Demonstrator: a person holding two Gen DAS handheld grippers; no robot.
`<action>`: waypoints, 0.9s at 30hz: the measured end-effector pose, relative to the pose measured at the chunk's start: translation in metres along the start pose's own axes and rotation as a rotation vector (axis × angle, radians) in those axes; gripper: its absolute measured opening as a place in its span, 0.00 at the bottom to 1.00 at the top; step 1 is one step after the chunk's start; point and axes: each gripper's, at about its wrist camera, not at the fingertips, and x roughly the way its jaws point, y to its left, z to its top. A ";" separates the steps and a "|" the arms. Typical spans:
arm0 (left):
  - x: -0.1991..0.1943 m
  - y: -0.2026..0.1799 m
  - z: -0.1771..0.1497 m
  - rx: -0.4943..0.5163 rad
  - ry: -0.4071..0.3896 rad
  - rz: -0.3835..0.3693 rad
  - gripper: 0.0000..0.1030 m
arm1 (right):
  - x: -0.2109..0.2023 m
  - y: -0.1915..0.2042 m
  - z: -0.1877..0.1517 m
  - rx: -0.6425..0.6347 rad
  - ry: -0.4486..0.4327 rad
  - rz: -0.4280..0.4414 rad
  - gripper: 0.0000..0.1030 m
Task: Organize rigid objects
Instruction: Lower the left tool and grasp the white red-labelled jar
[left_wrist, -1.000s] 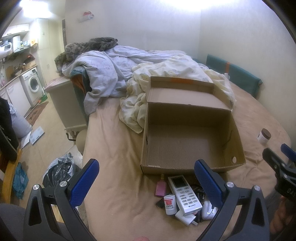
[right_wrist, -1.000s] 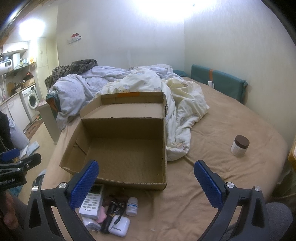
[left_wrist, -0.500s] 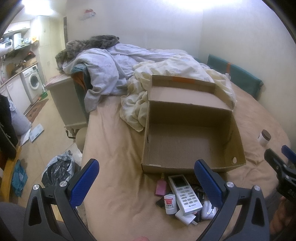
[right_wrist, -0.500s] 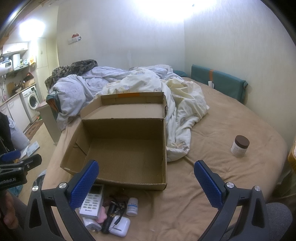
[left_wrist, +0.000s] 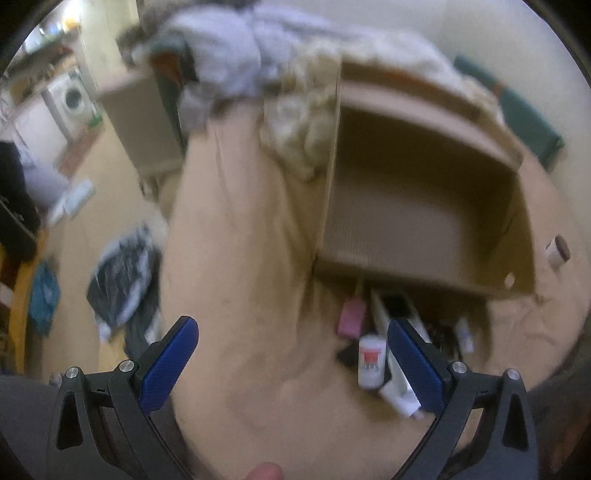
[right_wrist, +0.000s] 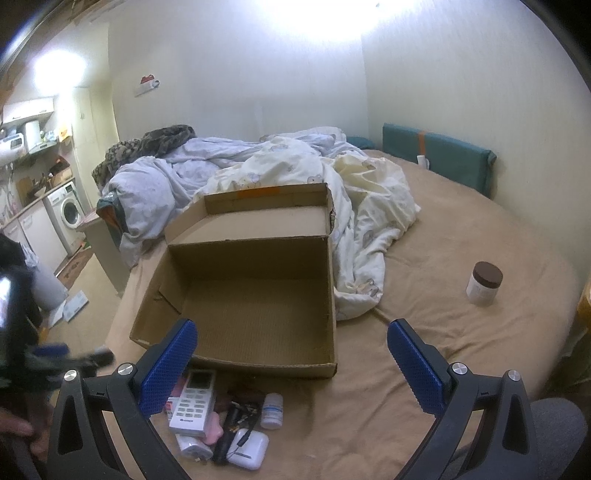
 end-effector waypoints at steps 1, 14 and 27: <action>0.008 -0.001 -0.001 -0.001 0.033 -0.003 0.96 | 0.001 -0.002 0.000 0.008 0.005 0.003 1.00; 0.074 -0.032 -0.013 0.004 0.289 -0.129 0.47 | 0.016 -0.013 -0.005 0.046 0.090 -0.029 1.00; 0.088 -0.059 -0.022 0.062 0.362 -0.164 0.23 | 0.027 -0.005 -0.011 0.011 0.152 0.000 1.00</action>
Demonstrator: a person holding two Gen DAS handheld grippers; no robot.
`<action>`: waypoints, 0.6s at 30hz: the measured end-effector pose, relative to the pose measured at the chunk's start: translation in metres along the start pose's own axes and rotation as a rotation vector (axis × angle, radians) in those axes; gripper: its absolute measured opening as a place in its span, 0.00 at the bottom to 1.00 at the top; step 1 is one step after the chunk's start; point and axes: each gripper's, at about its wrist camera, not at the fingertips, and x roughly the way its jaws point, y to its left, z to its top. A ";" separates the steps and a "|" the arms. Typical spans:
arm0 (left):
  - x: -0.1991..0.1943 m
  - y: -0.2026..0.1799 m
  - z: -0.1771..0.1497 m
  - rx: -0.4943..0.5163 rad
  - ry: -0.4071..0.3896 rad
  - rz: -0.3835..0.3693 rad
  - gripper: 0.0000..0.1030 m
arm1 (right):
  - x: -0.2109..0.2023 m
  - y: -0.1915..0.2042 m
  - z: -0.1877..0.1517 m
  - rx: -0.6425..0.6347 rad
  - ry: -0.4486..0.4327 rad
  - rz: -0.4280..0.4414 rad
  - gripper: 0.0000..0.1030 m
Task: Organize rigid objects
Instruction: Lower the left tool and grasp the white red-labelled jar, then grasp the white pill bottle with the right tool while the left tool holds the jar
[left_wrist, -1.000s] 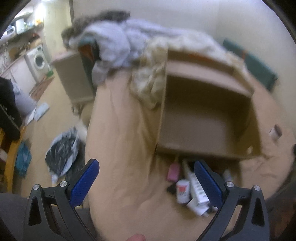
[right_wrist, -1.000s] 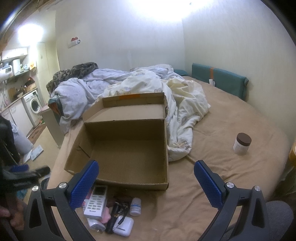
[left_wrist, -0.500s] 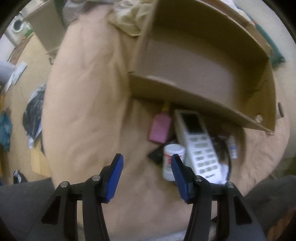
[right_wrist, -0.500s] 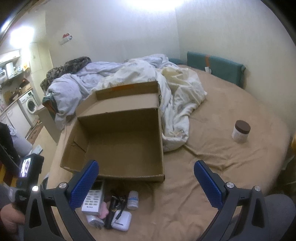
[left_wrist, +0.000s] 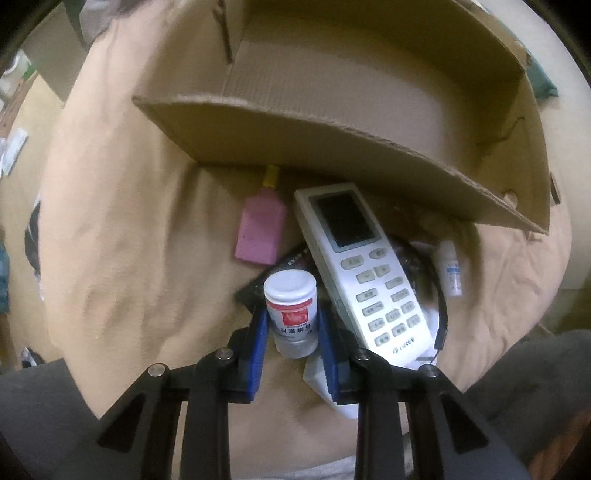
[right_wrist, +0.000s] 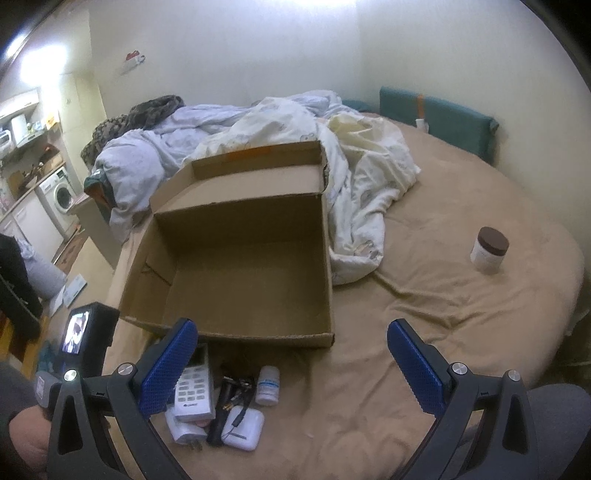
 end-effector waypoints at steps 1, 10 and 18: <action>-0.004 -0.002 -0.001 0.006 0.002 0.002 0.23 | 0.002 0.000 -0.001 -0.004 0.008 0.004 1.00; -0.079 0.003 -0.006 0.052 -0.110 0.053 0.23 | 0.036 -0.024 -0.007 0.116 0.203 0.110 0.87; -0.080 0.008 -0.014 0.110 -0.203 0.115 0.23 | 0.104 -0.028 -0.028 0.290 0.531 0.269 0.40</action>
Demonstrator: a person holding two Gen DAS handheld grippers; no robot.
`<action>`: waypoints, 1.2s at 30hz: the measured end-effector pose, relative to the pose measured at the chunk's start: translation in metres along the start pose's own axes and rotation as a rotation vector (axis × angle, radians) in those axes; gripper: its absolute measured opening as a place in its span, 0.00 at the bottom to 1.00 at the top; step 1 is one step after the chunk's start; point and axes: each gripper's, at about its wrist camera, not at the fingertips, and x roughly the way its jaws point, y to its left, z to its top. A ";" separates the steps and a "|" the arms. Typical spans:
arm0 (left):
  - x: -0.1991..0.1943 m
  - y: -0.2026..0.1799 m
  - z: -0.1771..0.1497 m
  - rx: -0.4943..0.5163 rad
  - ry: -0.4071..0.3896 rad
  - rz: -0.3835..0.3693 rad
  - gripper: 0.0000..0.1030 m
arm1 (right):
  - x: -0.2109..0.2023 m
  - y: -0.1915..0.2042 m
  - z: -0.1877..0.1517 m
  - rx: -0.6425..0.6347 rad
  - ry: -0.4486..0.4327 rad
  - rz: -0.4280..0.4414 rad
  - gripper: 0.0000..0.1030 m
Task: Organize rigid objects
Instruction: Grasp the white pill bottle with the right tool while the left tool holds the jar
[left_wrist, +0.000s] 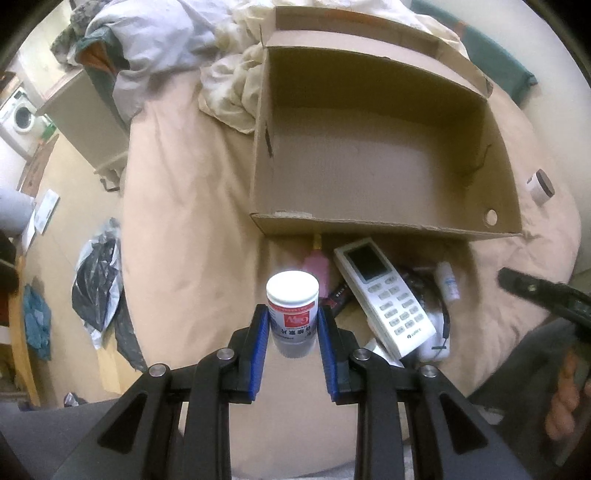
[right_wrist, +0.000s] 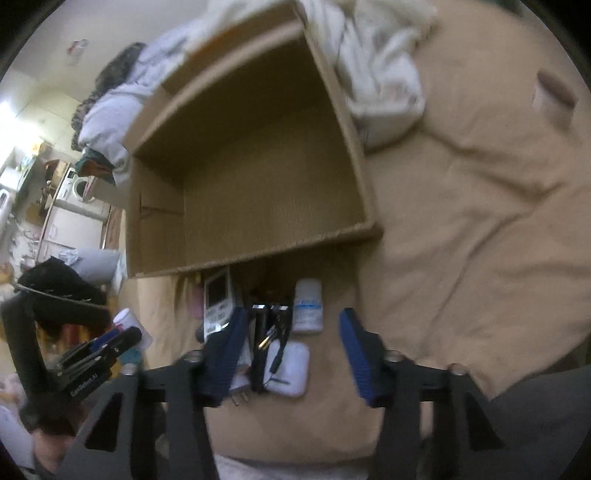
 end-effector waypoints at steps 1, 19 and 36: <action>0.000 0.006 0.002 -0.007 0.006 -0.013 0.23 | 0.009 0.001 0.001 0.007 0.027 -0.002 0.38; 0.014 0.008 0.006 -0.051 0.023 -0.040 0.23 | 0.076 0.008 -0.006 0.031 0.109 -0.106 0.30; 0.021 0.013 0.002 -0.061 0.029 0.014 0.23 | 0.004 -0.020 -0.006 0.091 -0.029 -0.081 0.14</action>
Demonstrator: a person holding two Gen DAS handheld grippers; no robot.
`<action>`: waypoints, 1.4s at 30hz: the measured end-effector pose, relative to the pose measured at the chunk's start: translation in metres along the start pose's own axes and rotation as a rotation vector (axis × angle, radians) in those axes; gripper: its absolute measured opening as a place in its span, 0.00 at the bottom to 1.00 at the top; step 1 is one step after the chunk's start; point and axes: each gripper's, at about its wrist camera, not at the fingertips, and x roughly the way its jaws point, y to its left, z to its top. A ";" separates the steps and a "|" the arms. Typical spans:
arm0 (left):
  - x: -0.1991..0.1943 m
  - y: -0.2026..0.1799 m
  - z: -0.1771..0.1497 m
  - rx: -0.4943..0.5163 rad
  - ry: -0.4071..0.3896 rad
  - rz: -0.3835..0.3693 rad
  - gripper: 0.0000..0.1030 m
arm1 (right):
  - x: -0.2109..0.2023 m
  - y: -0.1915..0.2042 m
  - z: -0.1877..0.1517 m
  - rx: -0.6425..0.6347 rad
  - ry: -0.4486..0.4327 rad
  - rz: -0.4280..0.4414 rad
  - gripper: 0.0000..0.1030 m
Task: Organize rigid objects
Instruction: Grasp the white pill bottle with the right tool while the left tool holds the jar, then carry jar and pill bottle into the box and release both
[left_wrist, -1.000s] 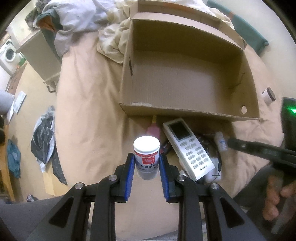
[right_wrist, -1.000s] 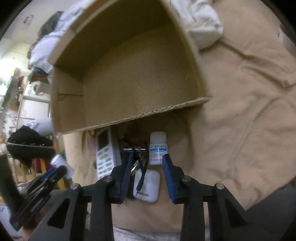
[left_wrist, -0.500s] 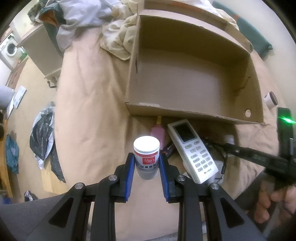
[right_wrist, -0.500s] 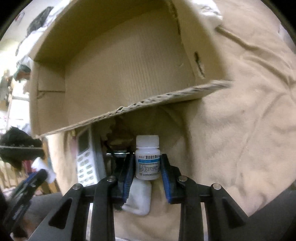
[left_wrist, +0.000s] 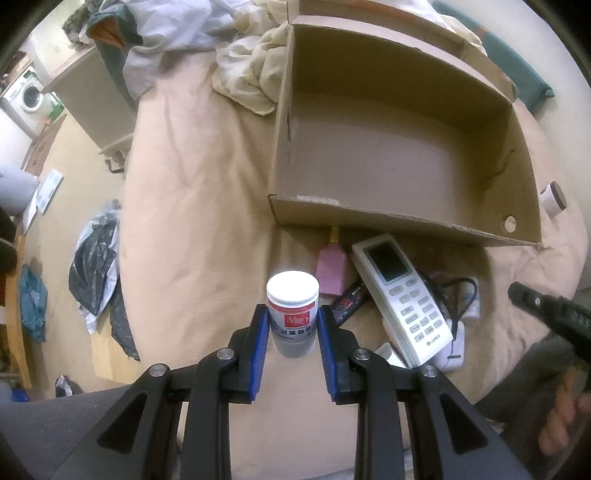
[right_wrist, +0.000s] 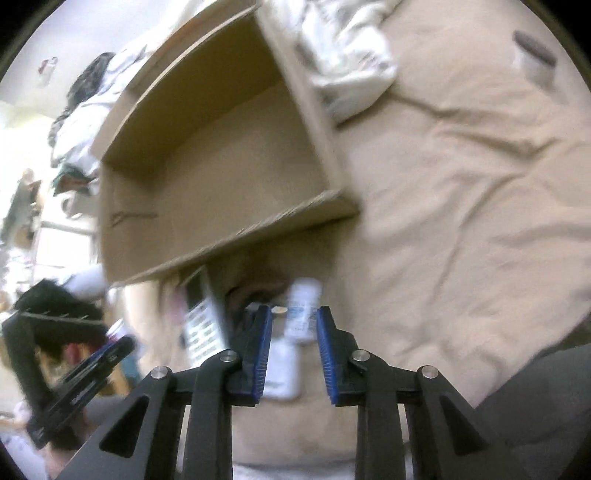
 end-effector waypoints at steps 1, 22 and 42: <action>0.000 0.000 0.000 0.002 0.001 0.001 0.23 | 0.004 -0.003 0.003 0.006 0.020 0.002 0.13; 0.000 -0.006 -0.002 0.036 0.002 -0.006 0.23 | 0.076 0.028 0.002 -0.029 0.146 -0.015 0.28; -0.044 -0.025 0.046 0.086 -0.116 -0.008 0.23 | -0.034 0.061 0.031 -0.202 -0.030 0.169 0.28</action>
